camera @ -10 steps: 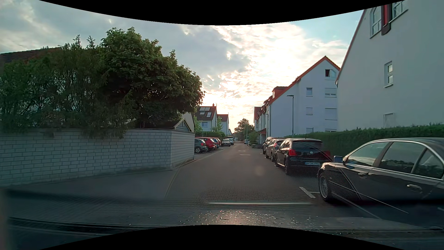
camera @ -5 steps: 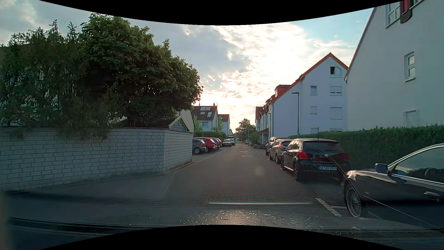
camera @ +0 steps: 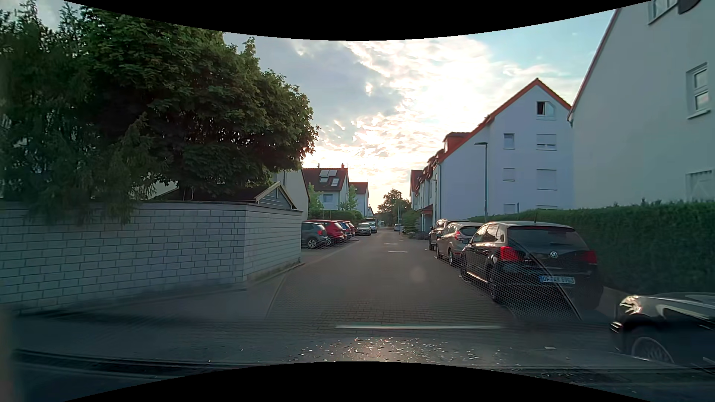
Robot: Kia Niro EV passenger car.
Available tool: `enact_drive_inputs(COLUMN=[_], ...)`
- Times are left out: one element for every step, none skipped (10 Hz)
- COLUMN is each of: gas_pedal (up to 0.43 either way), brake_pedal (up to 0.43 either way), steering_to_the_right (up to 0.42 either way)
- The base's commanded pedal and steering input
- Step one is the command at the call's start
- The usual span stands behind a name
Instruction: Follow the waypoints while adhering to traffic rules and regulations
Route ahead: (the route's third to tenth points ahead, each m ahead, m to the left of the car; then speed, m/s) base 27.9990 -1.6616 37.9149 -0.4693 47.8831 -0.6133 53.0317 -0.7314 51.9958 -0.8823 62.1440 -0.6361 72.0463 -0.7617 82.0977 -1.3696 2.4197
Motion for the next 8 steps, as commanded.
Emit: enact_drive_inputs(gas_pedal=[0.028, 0.028, 0.028, 0.028, 0.028, 0.028, 0.028, 0.028], brake_pedal=[0.0, 0.0, 0.0, 0.0, 0.0, 0.0, 0.0, 0.0], steering_to_the_right=[0.019, 0.019, 0.02, 0.02, 0.02, 0.02, 0.02, 0.02])
